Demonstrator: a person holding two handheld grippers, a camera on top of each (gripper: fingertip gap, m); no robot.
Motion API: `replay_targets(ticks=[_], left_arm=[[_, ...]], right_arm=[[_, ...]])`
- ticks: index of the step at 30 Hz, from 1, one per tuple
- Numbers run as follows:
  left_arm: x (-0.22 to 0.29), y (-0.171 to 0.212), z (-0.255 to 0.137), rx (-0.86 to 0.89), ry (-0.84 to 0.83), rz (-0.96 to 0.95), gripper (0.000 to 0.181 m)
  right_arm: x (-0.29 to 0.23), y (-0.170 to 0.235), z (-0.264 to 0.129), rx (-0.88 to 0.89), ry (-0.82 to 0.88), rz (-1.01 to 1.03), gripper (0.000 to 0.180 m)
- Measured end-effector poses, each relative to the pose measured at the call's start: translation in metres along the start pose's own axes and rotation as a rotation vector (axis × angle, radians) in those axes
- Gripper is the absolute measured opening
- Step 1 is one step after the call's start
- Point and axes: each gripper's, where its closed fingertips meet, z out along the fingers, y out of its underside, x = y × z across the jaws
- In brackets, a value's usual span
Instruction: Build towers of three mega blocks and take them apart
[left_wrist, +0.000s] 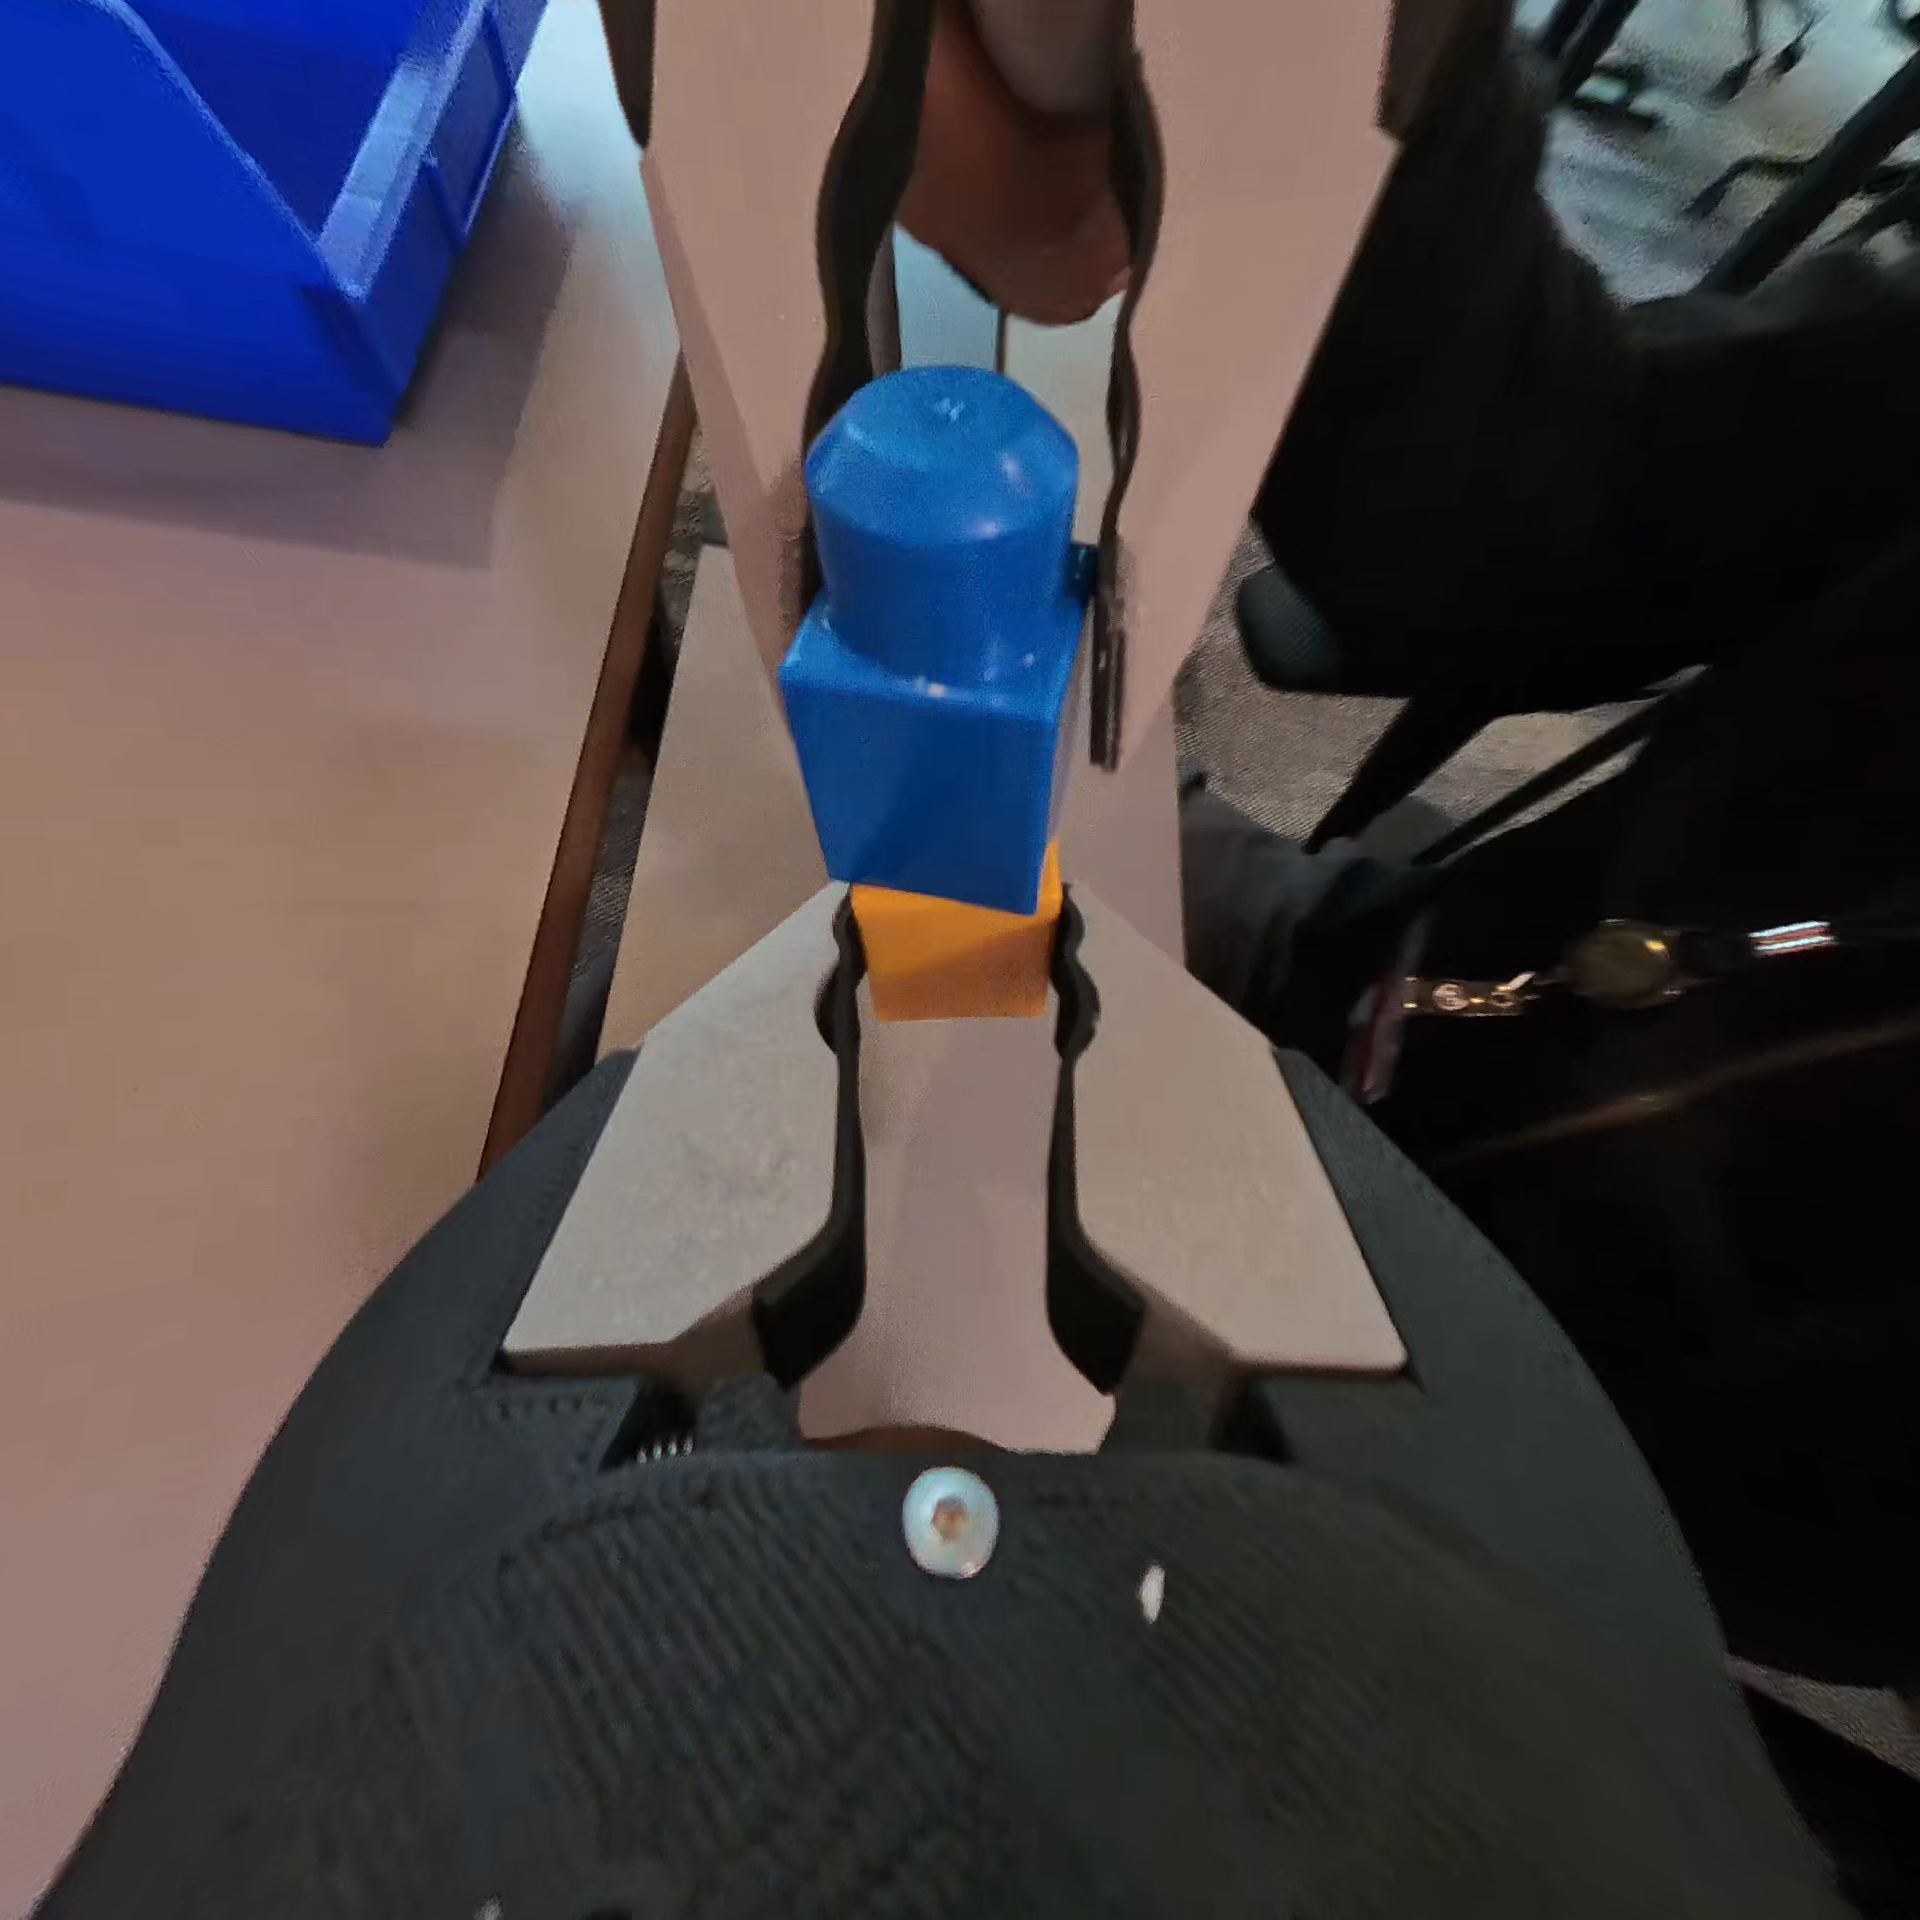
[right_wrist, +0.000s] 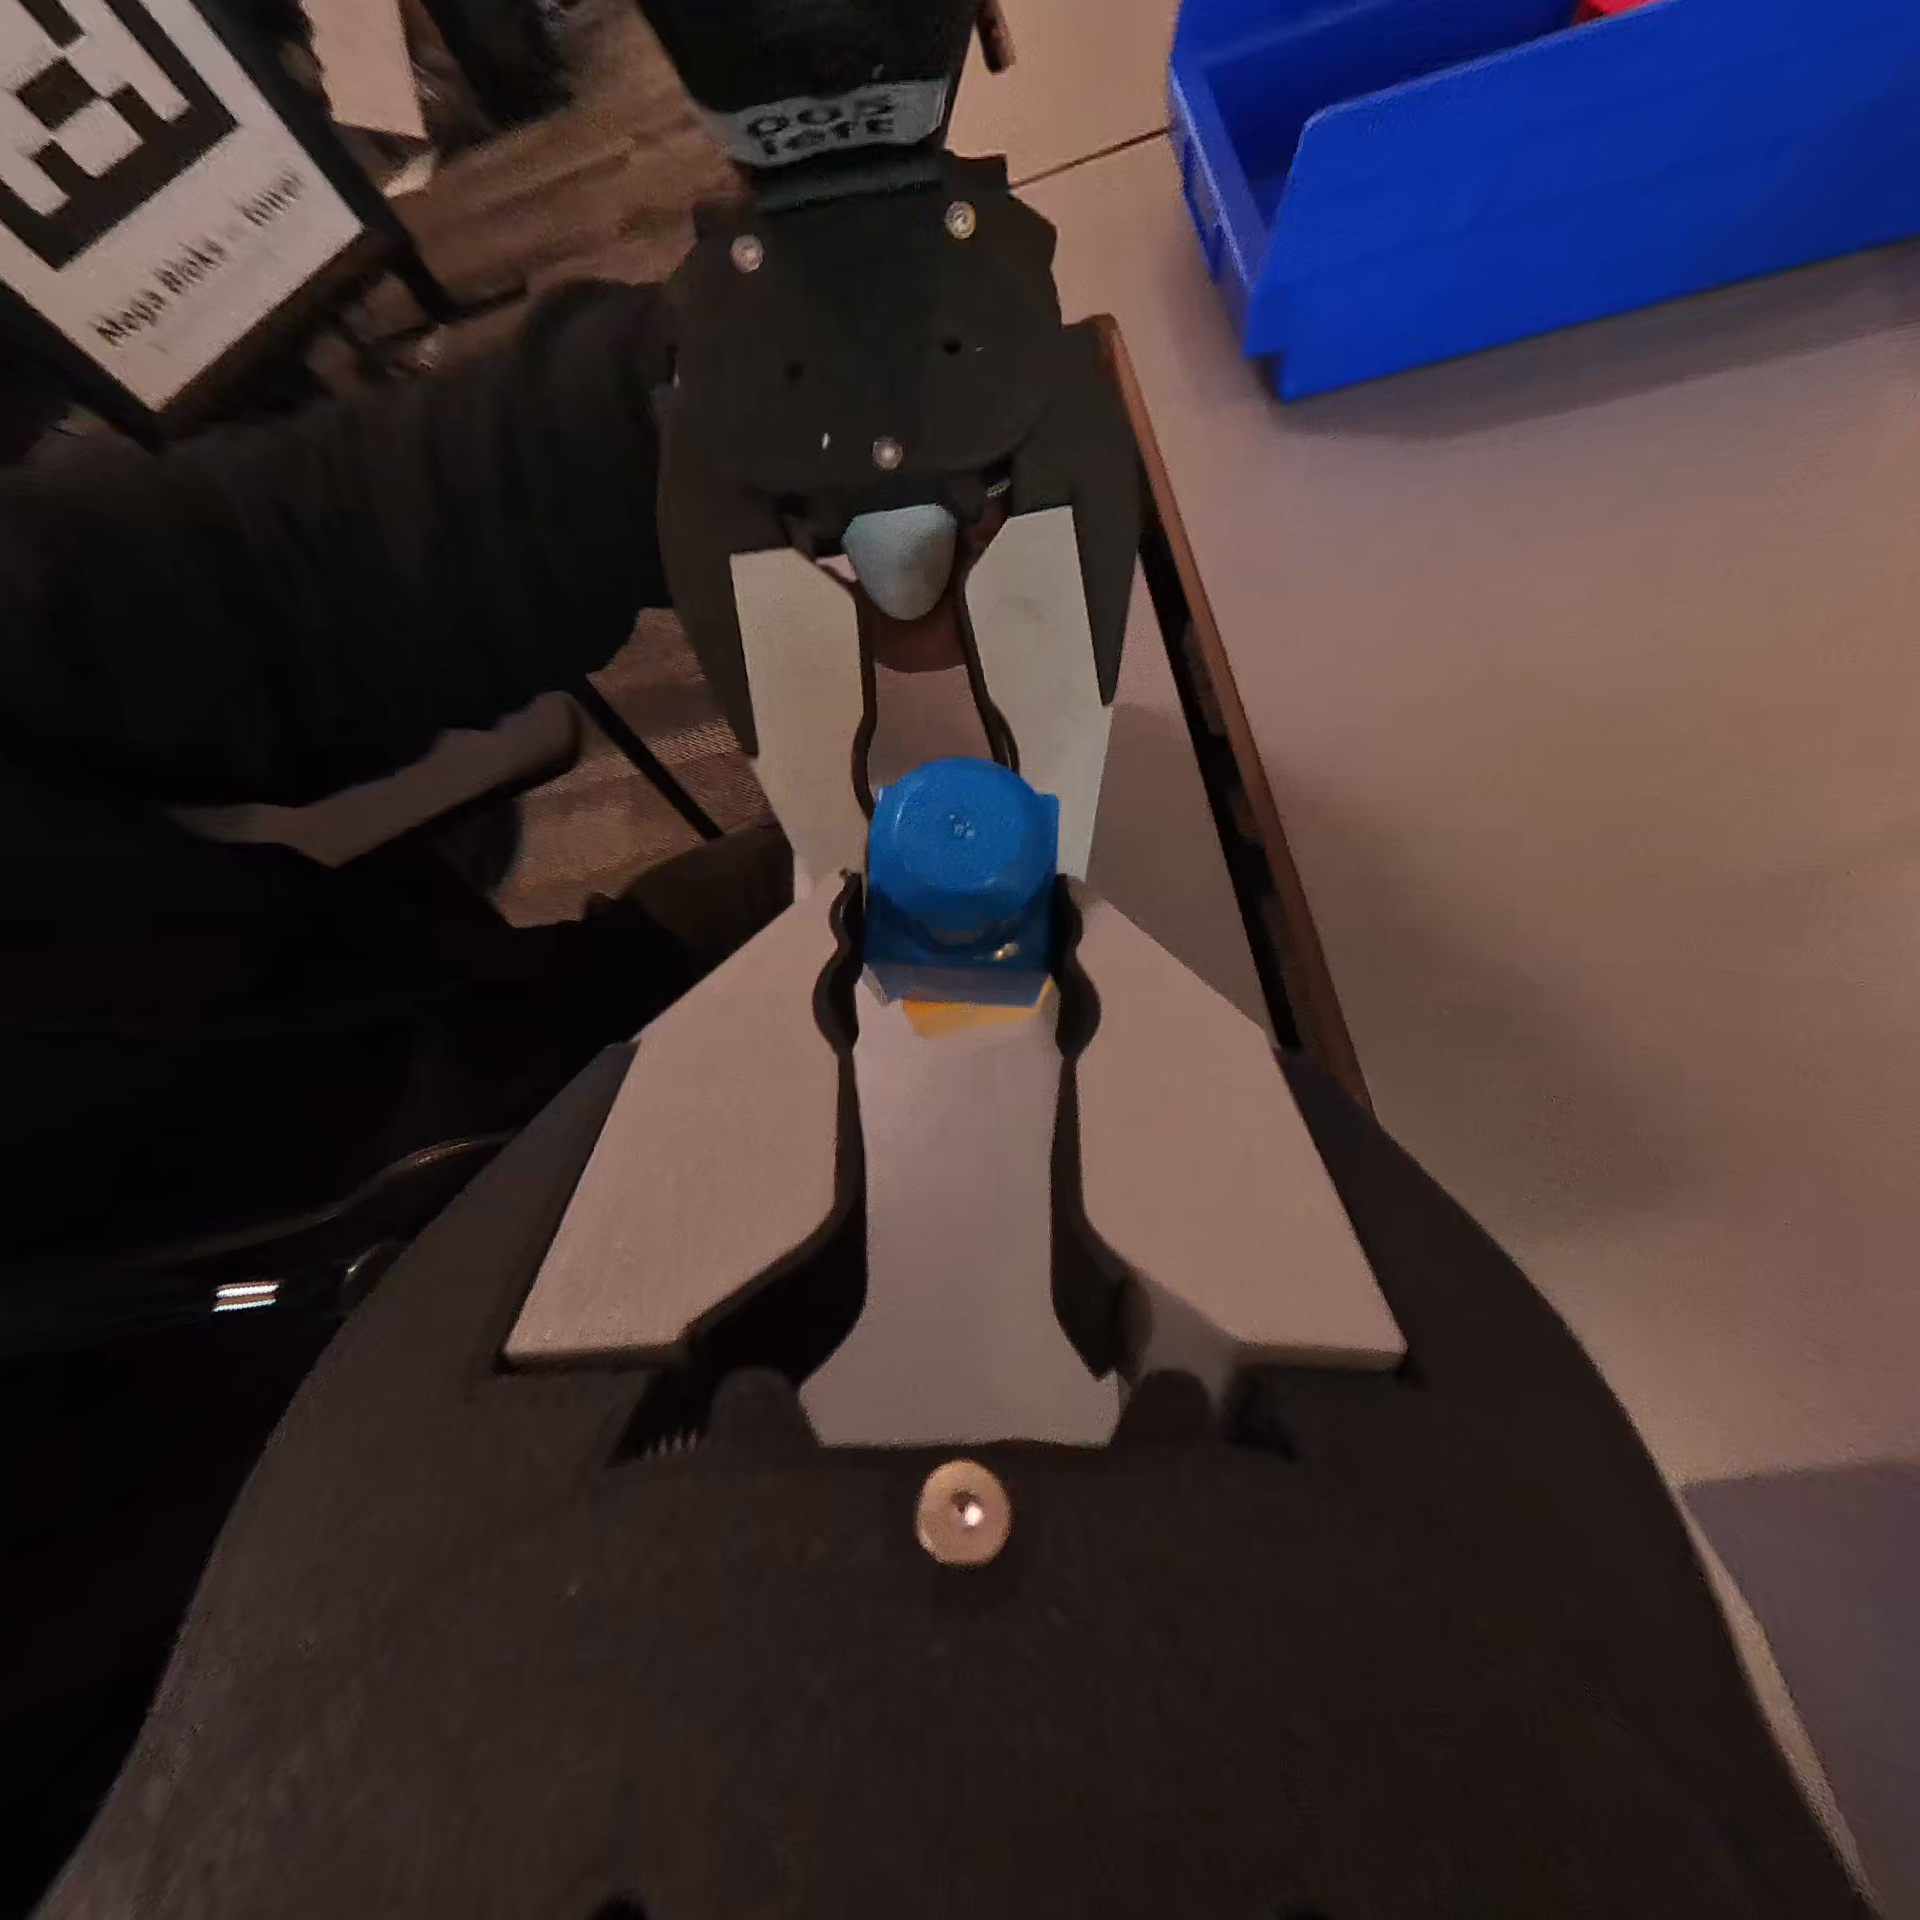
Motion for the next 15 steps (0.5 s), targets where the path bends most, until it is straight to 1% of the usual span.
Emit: replay_targets(ticks=[2, 9, 12, 15], left_arm=[[0.002, -0.003, -0.004, 0.008, 0.026, -0.002, 0.034], [0.026, -0.007, -0.005, 0.058, 0.254, -0.035, 0.034], [0.024, -0.012, -0.006, 0.094, 0.244, -0.051, 0.033], [0.017, -0.014, -0.004, 0.089, 0.170, -0.055, 0.034]], right_arm=[[-0.001, 0.002, -0.003, 0.006, -0.044, 0.005, 0.033], [-0.019, 0.000, -0.006, 0.036, -0.190, -0.021, 0.033], [-0.017, -0.001, -0.010, 0.049, -0.179, -0.010, 0.033], [-0.010, -0.001, -0.010, 0.041, -0.133, 0.016, 0.033]])
